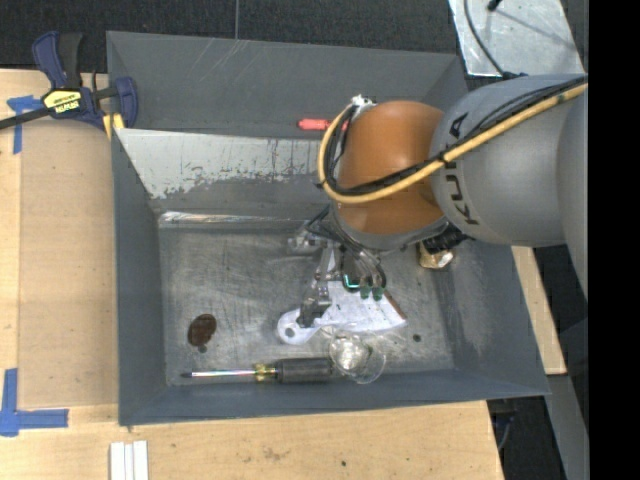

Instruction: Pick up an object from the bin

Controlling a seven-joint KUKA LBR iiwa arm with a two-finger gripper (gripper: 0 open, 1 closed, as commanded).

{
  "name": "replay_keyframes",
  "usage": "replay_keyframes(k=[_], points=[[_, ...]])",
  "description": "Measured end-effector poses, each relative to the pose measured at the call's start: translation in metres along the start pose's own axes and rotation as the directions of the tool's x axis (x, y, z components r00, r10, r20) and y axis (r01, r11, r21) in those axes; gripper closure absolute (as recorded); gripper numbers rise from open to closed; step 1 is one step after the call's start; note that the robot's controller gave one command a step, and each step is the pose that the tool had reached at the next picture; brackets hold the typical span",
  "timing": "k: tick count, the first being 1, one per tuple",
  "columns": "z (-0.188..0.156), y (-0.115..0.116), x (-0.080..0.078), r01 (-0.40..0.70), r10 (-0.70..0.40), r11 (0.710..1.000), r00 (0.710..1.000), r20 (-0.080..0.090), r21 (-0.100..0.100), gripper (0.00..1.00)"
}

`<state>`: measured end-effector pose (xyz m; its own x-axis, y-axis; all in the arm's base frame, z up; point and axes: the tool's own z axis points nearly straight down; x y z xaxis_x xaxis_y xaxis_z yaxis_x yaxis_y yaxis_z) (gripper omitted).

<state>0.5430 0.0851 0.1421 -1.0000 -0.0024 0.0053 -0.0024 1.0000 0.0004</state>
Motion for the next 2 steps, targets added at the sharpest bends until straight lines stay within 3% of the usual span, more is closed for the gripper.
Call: replay_keyframes(k=[1,2], points=[[-0.004,0.000,-0.002,-0.002,0.002,1.000,1.000,0.008,-0.001,0.00],[0.058,-0.046,0.032,0.392,-0.392,0.920,0.919,0.039,0.003,1.00]])
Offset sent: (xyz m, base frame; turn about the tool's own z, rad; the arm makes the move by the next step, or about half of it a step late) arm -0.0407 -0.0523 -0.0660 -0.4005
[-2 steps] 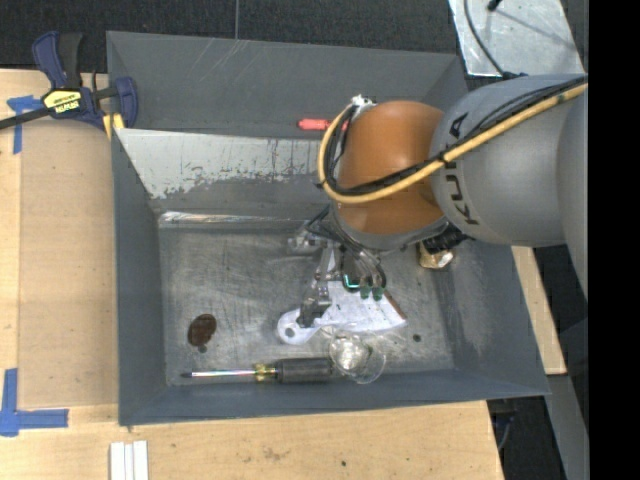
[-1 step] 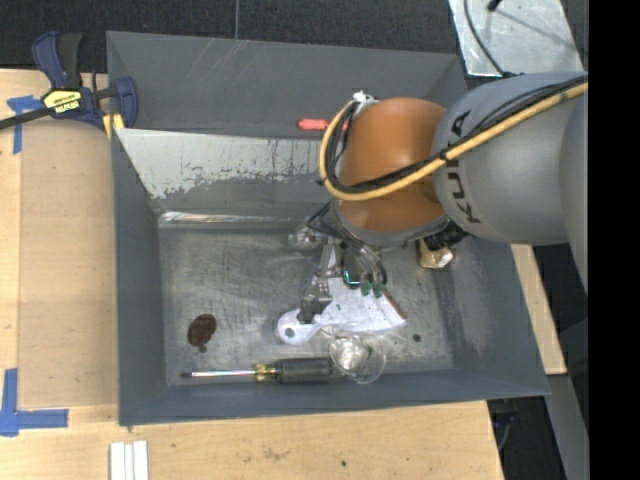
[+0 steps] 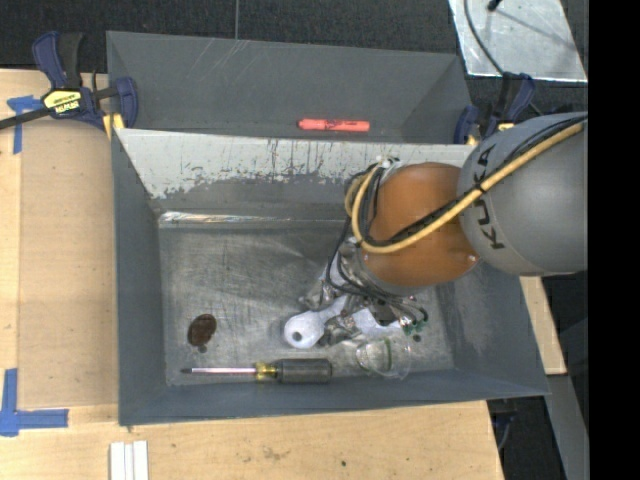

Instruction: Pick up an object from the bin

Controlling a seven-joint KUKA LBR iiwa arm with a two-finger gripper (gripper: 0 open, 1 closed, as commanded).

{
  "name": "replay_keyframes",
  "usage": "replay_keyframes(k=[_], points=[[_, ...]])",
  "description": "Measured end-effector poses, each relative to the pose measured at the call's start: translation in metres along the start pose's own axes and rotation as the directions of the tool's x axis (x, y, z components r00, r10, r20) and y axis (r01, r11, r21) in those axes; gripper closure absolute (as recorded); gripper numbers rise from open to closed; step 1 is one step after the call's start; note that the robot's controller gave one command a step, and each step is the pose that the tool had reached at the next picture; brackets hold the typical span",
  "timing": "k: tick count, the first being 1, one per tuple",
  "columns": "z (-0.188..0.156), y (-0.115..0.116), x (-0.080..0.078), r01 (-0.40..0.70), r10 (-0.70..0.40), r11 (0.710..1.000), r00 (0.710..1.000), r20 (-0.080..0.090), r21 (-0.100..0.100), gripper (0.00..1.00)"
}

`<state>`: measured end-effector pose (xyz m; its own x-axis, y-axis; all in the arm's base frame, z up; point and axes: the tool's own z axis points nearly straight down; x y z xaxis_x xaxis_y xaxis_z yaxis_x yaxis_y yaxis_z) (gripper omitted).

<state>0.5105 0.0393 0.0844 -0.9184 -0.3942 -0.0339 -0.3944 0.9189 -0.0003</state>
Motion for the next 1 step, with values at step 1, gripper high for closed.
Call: replay_keyframes(k=[1], points=[[0.0000,0.0000,0.0000,0.000,0.000,1.000,1.000,0.000,0.000,1.00]])
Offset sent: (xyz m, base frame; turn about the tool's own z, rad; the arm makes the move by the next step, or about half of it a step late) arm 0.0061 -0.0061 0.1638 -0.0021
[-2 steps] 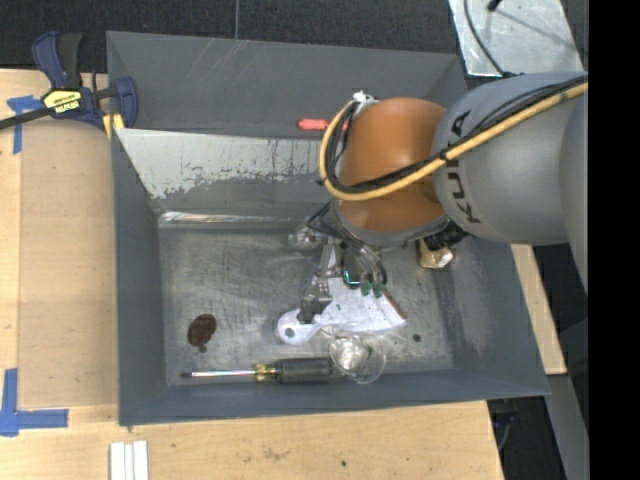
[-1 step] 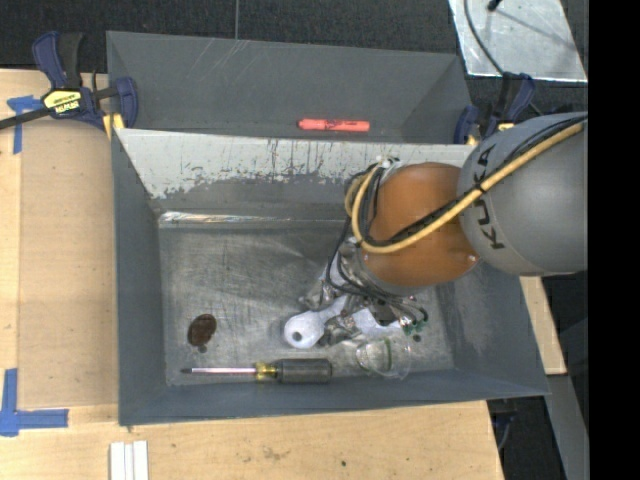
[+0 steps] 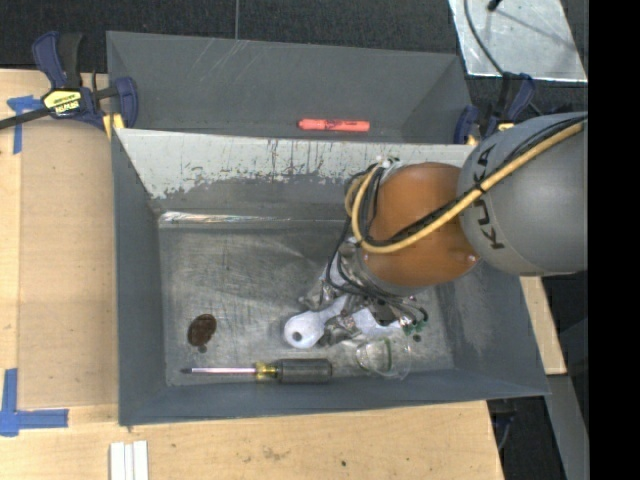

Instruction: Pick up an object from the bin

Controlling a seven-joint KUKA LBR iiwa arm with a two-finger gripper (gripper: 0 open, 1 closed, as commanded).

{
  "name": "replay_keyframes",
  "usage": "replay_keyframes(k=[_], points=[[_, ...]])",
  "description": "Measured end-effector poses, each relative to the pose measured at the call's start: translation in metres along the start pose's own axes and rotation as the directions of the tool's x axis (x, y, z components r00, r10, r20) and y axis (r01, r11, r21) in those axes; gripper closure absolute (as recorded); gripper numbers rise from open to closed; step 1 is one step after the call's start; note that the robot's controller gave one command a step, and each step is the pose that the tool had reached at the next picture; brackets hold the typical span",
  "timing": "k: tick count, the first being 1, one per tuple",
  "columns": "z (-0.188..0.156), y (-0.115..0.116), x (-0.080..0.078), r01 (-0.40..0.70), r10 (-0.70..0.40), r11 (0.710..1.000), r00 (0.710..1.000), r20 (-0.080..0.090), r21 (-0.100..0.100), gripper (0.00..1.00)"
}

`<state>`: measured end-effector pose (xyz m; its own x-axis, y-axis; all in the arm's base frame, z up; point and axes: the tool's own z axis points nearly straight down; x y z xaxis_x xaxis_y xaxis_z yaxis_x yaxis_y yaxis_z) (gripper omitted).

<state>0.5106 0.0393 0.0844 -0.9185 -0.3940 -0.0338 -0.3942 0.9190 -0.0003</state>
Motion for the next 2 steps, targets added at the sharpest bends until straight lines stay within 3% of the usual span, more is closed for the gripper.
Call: replay_keyframes(k=[1,2], points=[[-0.1672,-0.0092,-0.0110,0.000,0.000,1.000,1.000,-0.024,0.003,1.00],[-0.1637,-0.0087,-0.0093,-0.001,0.001,1.000,1.000,-0.031,0.000,1.00]])
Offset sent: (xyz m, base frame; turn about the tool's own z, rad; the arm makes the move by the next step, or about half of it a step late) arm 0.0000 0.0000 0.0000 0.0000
